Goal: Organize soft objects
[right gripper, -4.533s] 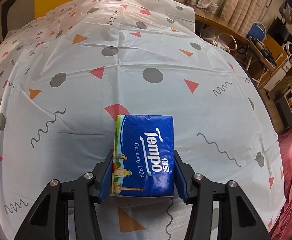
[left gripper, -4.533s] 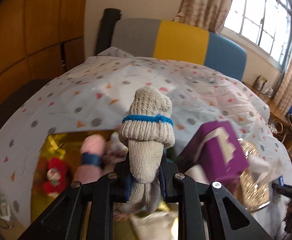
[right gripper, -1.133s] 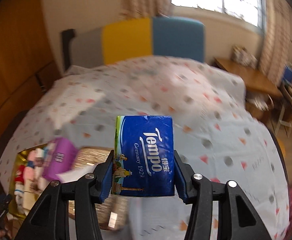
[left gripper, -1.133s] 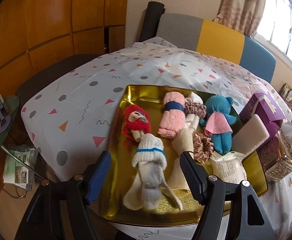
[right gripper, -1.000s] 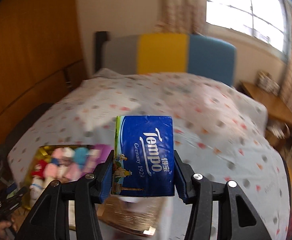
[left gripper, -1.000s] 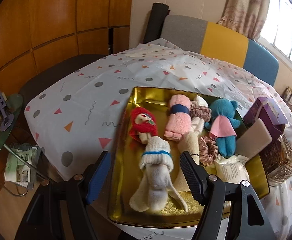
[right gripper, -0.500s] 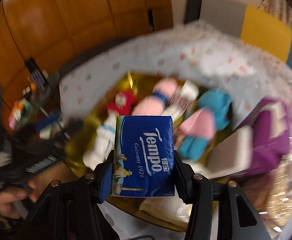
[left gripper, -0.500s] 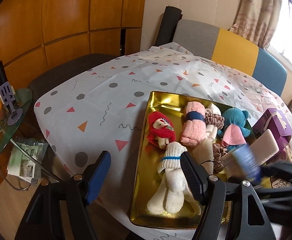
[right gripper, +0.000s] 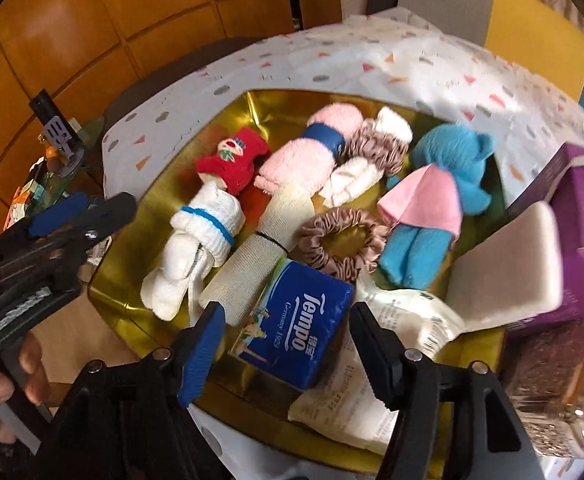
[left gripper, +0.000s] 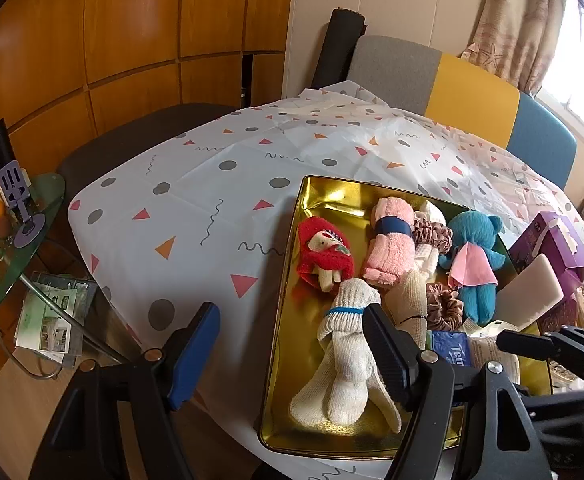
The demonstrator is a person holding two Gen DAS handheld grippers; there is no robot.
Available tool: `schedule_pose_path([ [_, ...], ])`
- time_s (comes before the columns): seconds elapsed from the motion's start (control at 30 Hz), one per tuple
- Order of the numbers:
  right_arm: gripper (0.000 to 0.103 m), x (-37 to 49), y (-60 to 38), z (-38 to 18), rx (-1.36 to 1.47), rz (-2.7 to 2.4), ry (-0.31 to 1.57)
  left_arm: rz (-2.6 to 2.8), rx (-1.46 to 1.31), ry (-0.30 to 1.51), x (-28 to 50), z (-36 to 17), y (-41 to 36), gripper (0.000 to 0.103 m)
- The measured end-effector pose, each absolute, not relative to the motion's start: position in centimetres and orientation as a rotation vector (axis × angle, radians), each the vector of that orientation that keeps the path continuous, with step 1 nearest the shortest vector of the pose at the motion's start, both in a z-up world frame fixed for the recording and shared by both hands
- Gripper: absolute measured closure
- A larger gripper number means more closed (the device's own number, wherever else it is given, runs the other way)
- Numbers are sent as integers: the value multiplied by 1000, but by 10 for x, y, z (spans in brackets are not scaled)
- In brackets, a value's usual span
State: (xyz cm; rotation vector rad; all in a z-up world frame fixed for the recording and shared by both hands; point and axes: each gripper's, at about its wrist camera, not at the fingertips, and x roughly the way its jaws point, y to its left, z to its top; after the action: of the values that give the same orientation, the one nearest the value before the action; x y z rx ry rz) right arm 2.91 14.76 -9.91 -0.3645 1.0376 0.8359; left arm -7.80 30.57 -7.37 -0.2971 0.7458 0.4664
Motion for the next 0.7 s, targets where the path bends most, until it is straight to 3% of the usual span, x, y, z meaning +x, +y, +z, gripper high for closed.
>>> schedule_pose_path([
  [0.03, 38, 27, 147, -97, -371, 845, 1024, 467, -296, 745, -78, -74, 305, 28],
  [0.1, 47, 22, 146, -96, -388, 854, 1004, 464, -291, 745, -78, -73, 304, 28],
  [0.13, 64, 22, 148, -99, -399, 844, 998, 464, -287, 743, -78, -72, 303, 28],
  [0.17, 71, 23, 149, -102, -401, 832, 1000, 463, -284, 741, -79, -71, 302, 27],
  [0.37, 71, 35, 150, -123, -393, 773, 1033, 459, -257, 722, -80, -63, 296, 23],
  [0.7, 66, 30, 125, -93, -296, 707, 914, 452, -225, 699, -80, -53, 280, 15],
])
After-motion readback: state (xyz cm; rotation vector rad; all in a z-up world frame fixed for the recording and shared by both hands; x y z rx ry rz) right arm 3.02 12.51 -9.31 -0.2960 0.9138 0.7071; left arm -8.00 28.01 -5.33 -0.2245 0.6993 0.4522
